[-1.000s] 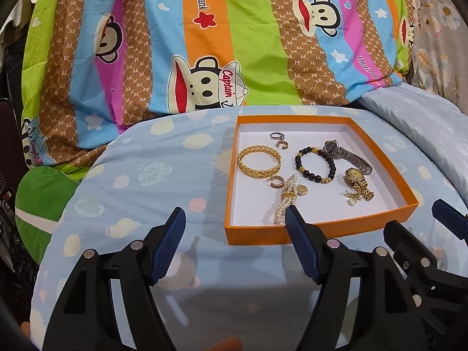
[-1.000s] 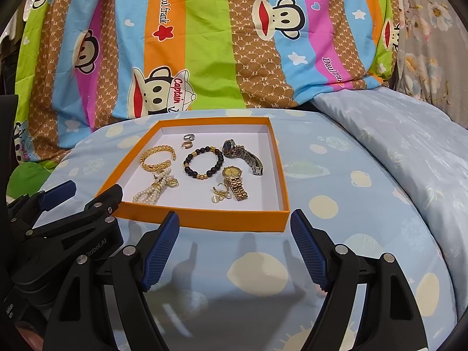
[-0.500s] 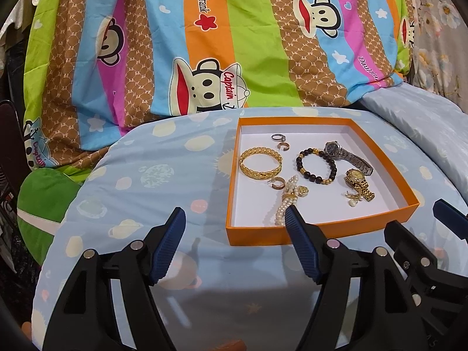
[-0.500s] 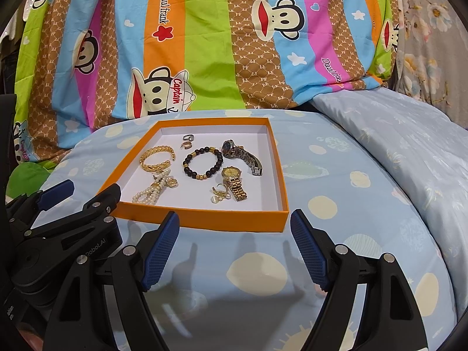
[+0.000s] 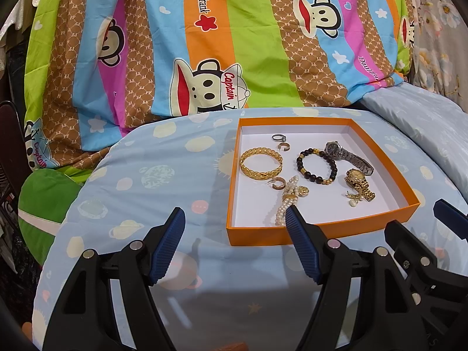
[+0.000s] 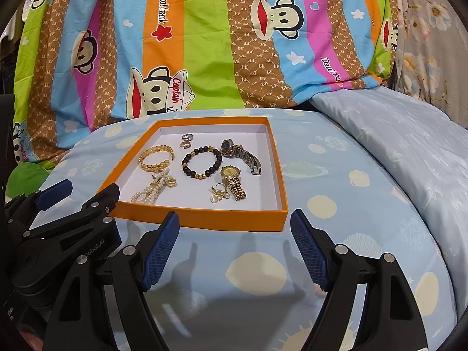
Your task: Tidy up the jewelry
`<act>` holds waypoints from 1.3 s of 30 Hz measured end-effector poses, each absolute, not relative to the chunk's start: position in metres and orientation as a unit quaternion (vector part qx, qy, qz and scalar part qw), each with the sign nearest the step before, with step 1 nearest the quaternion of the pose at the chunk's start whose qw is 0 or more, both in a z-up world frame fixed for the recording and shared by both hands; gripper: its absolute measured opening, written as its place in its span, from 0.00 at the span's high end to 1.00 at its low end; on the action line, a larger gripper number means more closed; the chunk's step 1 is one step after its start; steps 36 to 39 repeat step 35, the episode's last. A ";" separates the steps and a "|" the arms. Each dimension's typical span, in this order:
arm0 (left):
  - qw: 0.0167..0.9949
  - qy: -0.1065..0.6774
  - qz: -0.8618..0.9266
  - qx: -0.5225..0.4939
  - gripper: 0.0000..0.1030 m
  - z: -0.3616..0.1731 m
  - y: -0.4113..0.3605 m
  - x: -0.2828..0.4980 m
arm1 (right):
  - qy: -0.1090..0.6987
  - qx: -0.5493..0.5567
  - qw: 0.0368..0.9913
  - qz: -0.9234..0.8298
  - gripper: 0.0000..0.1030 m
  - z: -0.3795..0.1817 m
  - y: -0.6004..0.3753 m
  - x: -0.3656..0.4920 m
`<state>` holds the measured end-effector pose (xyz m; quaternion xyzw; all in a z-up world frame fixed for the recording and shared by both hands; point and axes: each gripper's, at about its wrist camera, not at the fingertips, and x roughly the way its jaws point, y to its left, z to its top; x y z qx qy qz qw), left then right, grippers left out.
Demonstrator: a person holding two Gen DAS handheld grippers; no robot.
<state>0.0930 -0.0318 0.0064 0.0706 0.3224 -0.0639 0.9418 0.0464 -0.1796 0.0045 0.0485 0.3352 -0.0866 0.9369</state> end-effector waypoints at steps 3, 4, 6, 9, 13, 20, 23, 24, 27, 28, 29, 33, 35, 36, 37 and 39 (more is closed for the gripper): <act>0.942 0.322 -0.064 0.071 0.33 0.006 -0.032 0.093 | 0.335 0.048 0.937 -0.087 0.26 0.005 -0.180 0.046; 0.942 0.322 -0.064 0.071 0.33 0.006 -0.032 0.093 | 0.335 0.048 0.937 -0.087 0.26 0.005 -0.180 0.046; 0.942 0.322 -0.064 0.071 0.33 0.006 -0.033 0.093 | 0.335 0.048 0.937 -0.087 0.26 0.004 -0.179 0.046; 0.942 0.322 -0.061 0.071 0.31 0.007 -0.031 0.093 | 0.335 0.048 0.937 -0.087 0.26 0.005 -0.180 0.046; 0.942 0.323 -0.055 0.070 0.27 0.008 -0.026 0.095 | 0.335 0.048 0.937 -0.087 0.26 0.004 -0.179 0.047; 0.942 0.322 -0.056 0.070 0.27 0.008 -0.027 0.095 | 0.335 0.048 0.937 -0.087 0.26 0.004 -0.179 0.046; 0.943 0.321 -0.055 0.070 0.27 0.008 -0.026 0.095 | 0.335 0.048 0.937 -0.087 0.26 0.005 -0.180 0.046; 0.943 0.321 -0.055 0.071 0.27 0.008 -0.027 0.096 | 0.335 0.048 0.937 -0.087 0.26 0.004 -0.180 0.046; 0.943 0.321 -0.055 0.071 0.27 0.008 -0.027 0.095 | 0.335 0.048 0.937 -0.087 0.26 0.004 -0.180 0.046; 0.942 0.323 -0.055 0.071 0.27 0.008 -0.027 0.096 | 0.335 0.048 0.937 -0.088 0.26 0.004 -0.180 0.046; 0.942 0.324 -0.055 0.071 0.27 0.008 -0.027 0.096 | 0.336 0.047 0.937 -0.089 0.26 0.004 -0.181 0.046; 0.942 0.324 -0.056 0.071 0.27 0.007 -0.028 0.096 | 0.335 0.046 0.937 -0.091 0.26 0.004 -0.183 0.047; 0.941 0.325 -0.056 0.072 0.27 0.007 -0.027 0.097 | 0.335 0.046 0.937 -0.092 0.26 0.004 -0.184 0.047; 0.941 0.325 -0.056 0.072 0.27 0.007 -0.027 0.097 | 0.335 0.046 0.937 -0.092 0.26 0.004 -0.184 0.047; 0.941 0.325 -0.056 0.072 0.27 0.007 -0.027 0.097 | 0.335 0.046 0.937 -0.092 0.26 0.004 -0.184 0.047; 0.941 0.325 -0.056 0.072 0.27 0.007 -0.027 0.097 | 0.335 0.046 0.937 -0.092 0.26 0.004 -0.184 0.047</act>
